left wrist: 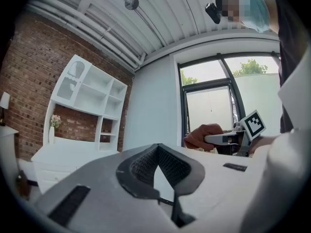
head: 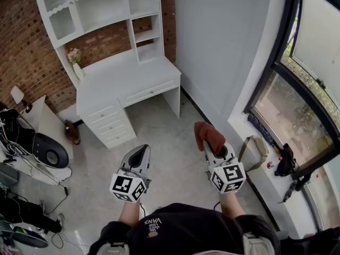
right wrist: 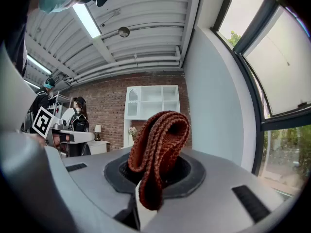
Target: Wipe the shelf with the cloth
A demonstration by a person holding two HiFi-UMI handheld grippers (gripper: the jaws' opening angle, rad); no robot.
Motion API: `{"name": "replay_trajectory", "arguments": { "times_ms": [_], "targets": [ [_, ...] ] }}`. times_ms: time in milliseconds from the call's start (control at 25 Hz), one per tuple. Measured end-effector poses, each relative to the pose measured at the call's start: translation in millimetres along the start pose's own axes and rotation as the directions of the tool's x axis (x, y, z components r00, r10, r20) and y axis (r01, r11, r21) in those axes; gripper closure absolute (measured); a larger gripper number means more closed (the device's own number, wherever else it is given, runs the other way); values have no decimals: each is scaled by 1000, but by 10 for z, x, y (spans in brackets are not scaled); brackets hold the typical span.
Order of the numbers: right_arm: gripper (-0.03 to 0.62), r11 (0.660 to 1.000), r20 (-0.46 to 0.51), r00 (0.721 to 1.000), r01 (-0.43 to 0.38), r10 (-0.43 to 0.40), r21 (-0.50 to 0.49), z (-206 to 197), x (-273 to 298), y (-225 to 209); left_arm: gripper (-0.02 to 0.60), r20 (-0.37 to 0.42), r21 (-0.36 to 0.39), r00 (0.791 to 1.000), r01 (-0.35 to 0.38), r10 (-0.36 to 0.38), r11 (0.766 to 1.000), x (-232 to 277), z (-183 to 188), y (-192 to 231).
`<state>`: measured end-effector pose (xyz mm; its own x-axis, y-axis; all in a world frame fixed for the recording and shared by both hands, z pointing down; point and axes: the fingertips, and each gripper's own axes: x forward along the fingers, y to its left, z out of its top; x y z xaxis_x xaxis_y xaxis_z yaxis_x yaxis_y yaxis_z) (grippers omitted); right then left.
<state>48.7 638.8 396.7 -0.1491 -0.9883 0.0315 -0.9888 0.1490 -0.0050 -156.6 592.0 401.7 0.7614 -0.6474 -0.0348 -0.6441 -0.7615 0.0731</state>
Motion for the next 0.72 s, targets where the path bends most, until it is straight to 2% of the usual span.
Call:
{"name": "replay_trajectory", "arguments": {
  "times_ms": [480, 720],
  "targets": [
    [505, 996, -13, 998, -52, 53, 75, -267, -60, -221, 575, -38, -18, 999, -21, 20, 1000, 100, -283, -250],
    [505, 996, -31, 999, -35, 38, 85, -338, 236, -303, 575, -41, -30, 999, -22, 20, 999, 314, -337, 38]
  ]
}}
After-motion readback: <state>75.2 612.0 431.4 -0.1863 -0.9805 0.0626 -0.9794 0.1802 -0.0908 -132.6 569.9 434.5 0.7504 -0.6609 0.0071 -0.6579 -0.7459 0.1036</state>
